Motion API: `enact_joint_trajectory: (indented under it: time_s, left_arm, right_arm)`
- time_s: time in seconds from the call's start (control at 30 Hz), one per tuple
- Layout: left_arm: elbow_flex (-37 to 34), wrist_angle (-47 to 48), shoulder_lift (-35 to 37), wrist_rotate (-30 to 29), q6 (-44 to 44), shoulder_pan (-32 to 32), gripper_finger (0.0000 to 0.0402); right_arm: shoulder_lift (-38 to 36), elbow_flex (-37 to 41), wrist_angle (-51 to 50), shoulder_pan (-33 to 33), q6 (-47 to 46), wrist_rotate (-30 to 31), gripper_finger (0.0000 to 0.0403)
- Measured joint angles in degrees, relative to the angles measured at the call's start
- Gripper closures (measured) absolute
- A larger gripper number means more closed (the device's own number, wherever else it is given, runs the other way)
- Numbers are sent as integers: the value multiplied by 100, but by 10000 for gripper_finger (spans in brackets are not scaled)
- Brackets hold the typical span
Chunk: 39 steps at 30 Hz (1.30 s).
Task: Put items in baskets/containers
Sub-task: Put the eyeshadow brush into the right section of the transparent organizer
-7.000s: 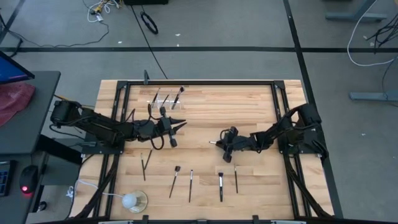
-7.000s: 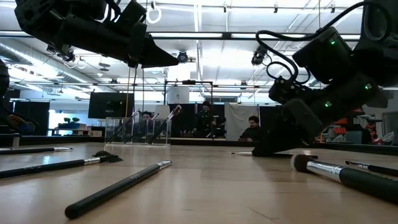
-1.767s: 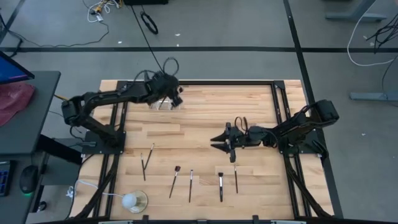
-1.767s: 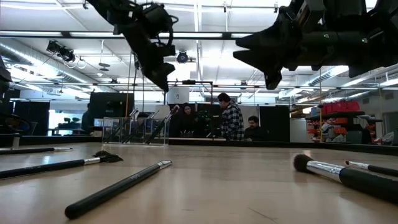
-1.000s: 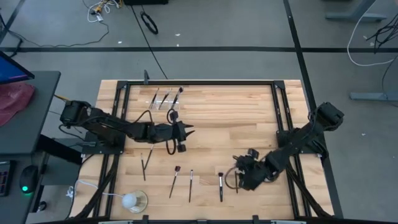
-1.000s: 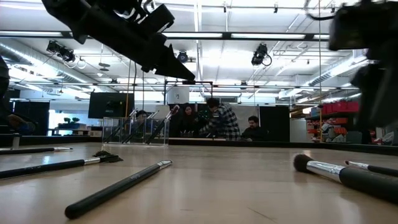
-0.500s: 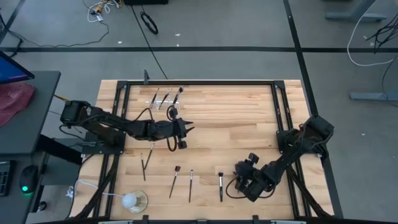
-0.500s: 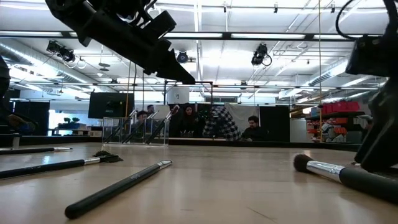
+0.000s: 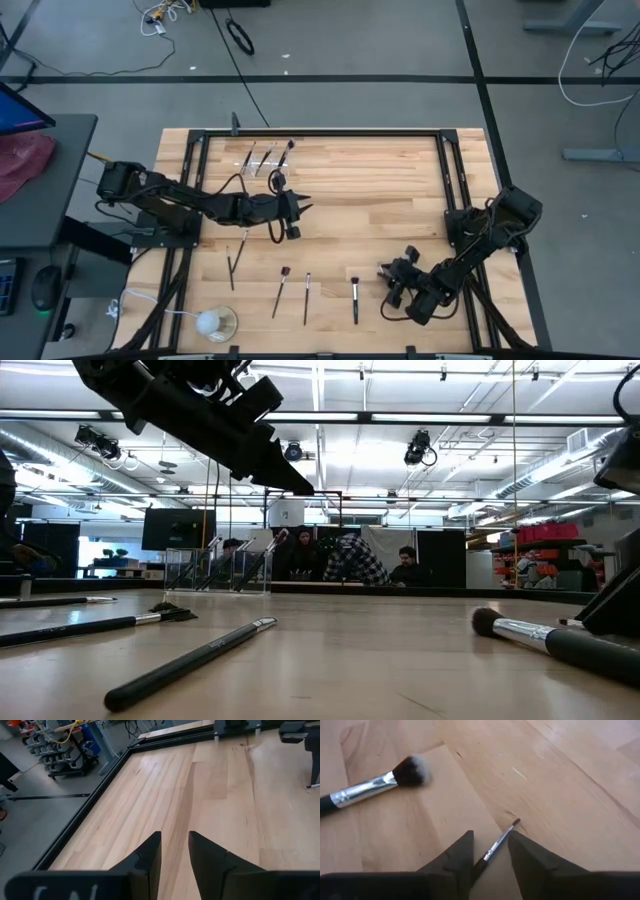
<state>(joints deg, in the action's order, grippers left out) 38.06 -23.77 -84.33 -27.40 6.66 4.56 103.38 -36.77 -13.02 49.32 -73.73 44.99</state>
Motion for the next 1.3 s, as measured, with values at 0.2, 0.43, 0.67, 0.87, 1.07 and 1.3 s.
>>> enact_joint_trajectory:
  time_s: [0.2, 0.43, 0.67, 0.87, 1.07, 1.3]
  left_arm:
    - [0, 0, -2, 2, 2, 0, 298]
    - [1, 0, -2, 2, 4, 0, 298]
    - [2, 0, -2, 2, 51, 0, 298]
    - [2, -2, -2, 2, 149, 0, 298]
    - [2, -4, -2, 2, 152, 0, 298]
    - [2, -2, -2, 2, 151, 0, 298]
  right_arm:
    - [-2, 28, -85, -50, 200, -30, 316]
    - [-3, 28, -179, -94, 267, 17, 363]
    - [-6, 28, -37, -427, 644, 97, 395]
    - [16, 69, 579, -1215, 1407, 65, 395]
    - [58, 122, 1885, -2175, 2938, -318, 395]
    - [65, 115, 2719, -3058, 4299, -1170, 395]
